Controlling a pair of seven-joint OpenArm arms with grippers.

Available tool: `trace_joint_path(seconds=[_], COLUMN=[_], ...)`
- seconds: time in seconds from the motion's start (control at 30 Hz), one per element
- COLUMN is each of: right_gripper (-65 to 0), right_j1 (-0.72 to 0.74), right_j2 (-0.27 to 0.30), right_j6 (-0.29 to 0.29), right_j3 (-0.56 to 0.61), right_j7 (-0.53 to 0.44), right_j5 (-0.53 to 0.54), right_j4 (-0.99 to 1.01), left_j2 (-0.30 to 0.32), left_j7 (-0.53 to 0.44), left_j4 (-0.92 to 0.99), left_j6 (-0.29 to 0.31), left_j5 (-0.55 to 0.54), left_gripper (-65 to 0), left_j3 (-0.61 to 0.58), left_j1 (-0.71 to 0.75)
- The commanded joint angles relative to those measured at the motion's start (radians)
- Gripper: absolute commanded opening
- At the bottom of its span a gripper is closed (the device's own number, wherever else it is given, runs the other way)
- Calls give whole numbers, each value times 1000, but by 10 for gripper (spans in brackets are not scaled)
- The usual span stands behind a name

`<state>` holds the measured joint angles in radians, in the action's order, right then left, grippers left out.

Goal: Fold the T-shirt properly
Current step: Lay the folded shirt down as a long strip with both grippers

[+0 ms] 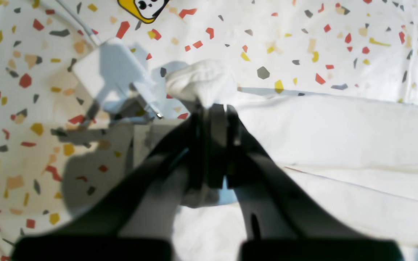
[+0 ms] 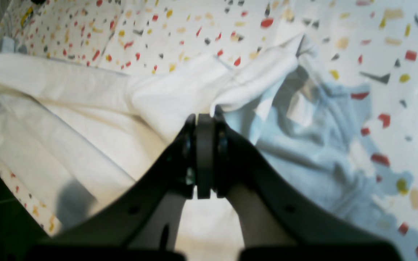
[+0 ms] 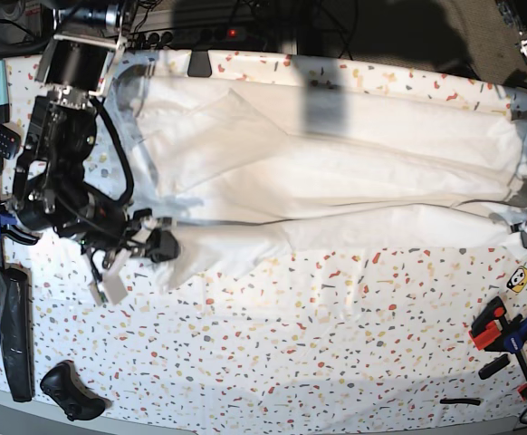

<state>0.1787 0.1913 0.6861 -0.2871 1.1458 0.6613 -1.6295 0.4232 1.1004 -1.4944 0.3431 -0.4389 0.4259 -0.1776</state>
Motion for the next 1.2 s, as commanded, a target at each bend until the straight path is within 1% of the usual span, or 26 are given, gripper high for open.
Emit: trace_joint_path(seconds=[0.0,0.13,0.17,0.27,0.33,0.43,0.77,0.93,1.0,1.17], right_gripper=[-650,-650,-650,-650,-650,-650,-650,-650,-650,-650], right_j1=[5,-55,-71,-124,-150,-183,-327,-378,-391,-398], right_j2=[8,8,8,8,8,8,8,8,7,5], right_j6=[9,9,9,10,10,10,10,9,9,9], right_j3=[-8,-66,-89,-160,-191,-211,-211,-215,-229,-291], right_j7=[-18,-19,-19,-18,-18,-18,-18,-18,-19,-18], right_j5=[25,35,50,144,163,162,151,103,102,101], right_j4=[-40,-124,-140,-172,-185,-196,-283,-295,-295,-295], left_j2=[21,21,21,21,20,21,20,21,20,20], left_j7=[-15,-1,0,5,1,3,-14,-19,-19,-31], left_j4=[-18,-18,-18,-19,-27,-43,-63,-63,-63,-63], left_j6=[2,2,1,-3,-3,-3,-3,-7,-22,-22], left_j5=[-6,-5,1,13,12,20,20,49,57,71], left_gripper=[-650,-650,-650,-650,-650,-650,-650,-650,-650,-650], left_j3=[7,7,7,7,7,7,7,7,7,7], left_j1=[-21,-18,-15,7,30,53,112,117,117,129])
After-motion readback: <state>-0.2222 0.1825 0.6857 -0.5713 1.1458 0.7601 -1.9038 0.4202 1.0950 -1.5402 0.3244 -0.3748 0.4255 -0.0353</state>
